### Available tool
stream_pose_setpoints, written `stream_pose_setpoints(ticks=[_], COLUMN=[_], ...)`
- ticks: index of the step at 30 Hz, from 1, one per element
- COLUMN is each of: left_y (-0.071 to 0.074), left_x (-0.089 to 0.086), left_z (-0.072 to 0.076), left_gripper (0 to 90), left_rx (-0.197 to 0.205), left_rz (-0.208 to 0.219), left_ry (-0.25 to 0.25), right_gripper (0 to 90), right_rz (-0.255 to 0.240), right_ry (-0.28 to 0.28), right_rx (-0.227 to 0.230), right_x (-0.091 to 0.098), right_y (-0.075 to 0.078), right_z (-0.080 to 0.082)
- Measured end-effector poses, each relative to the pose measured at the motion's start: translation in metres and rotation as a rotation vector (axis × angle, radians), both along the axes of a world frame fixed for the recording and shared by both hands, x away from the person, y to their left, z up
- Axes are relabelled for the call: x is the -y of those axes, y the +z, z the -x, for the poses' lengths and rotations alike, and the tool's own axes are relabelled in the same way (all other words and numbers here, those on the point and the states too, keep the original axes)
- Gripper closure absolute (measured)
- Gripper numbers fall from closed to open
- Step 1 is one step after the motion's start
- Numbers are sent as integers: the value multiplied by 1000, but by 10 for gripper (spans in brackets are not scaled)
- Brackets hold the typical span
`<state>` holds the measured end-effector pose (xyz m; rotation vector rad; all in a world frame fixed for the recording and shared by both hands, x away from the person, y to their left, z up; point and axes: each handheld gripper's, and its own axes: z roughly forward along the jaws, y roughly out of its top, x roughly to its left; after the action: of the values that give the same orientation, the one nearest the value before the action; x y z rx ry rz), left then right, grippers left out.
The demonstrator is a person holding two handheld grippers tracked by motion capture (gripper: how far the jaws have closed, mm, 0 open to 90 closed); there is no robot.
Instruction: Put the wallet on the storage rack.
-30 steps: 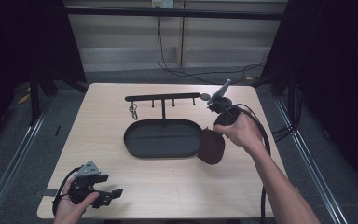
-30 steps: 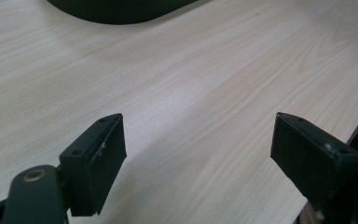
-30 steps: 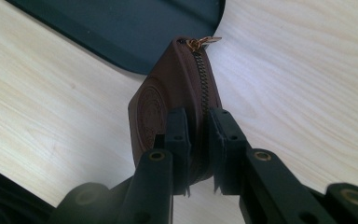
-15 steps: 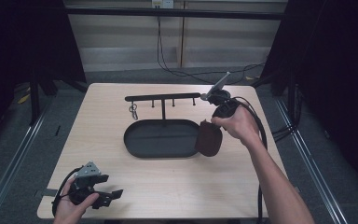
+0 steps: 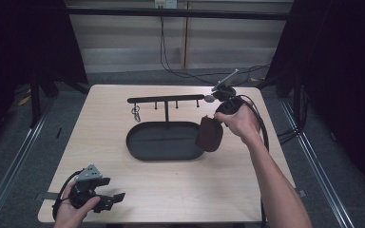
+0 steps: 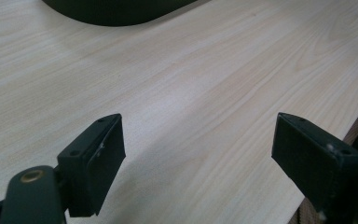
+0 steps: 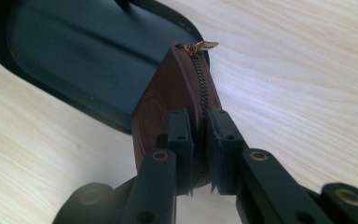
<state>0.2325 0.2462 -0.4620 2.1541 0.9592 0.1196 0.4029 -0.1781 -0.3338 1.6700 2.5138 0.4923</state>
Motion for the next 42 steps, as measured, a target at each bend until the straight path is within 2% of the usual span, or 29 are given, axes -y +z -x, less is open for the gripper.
stream_pose_setpoints(ticks=[1,2,3,11,12,13,15,20,21,22,23,24,28,30,33,34,35,36,39,40,42], left_y=[0,0,0,0,0,0,0,0,0,0,0,0,0,0,0,0,0,0,0,0,0], left_x=[0,0,0,0,0,0,0,0,-1,-1,-1,-1,-1,0,0,-1,-1,-2,-2,-2,-2], left_z=[0,0,0,0,0,0,0,0,0,0,0,0,0,0,0,0,0,0,0,0,0], left_gripper=[170,170,170,170,170,170,170,170,170,170,170,170,170,170,170,170,170,170,170,170,170], left_rx=[-1,0,0,-3,-1,-1,-1,-1,0,0,0,1,-4,-5,-6,-4,-4,-5,-6,-4,-5], left_rz=[1,1,0,4,3,3,5,9,9,9,11,10,9,5,8,8,11,10,9,9,9], left_ry=[-1,-1,-2,-3,-1,-1,-2,1,0,0,0,-1,-2,-7,-2,-1,-2,-2,-1,-4,-5], right_gripper=[819,819,836,844,844,844,844,845,845,845,845,846,846,845,845,844,844,844,842,842,842], right_rz=[-24,-24,-55,-59,-91,-91,-137,-168,-196,-196,-208,-214,-256,-276,-301,-307,-331,-340,-344,-354,-371], right_ry=[-7,-7,-9,-9,-18,-18,-29,-47,-60,-60,-59,-69,-88,-93,-101,-104,-101,-101,-101,-101,-108], right_rx=[4,4,3,-3,3,3,1,12,29,29,16,28,11,28,27,44,36,51,44,45,48], right_x=[0,0,0,-10,-11,-11,-12,-13,-11,-11,-10,-9,-5,-6,-7,-7,-11,-11,-13,-14,-13], right_y=[-2,-2,-3,-10,-12,-12,-18,-25,-29,-29,-32,-35,-49,-55,-59,-60,-63,-65,-70,-76,-79], right_z=[-2,-2,-4,-10,-11,-11,-14,-16,-19,-19,-20,-20,-23,-24,-26,-27,-29,-29,-30,-31,-31])
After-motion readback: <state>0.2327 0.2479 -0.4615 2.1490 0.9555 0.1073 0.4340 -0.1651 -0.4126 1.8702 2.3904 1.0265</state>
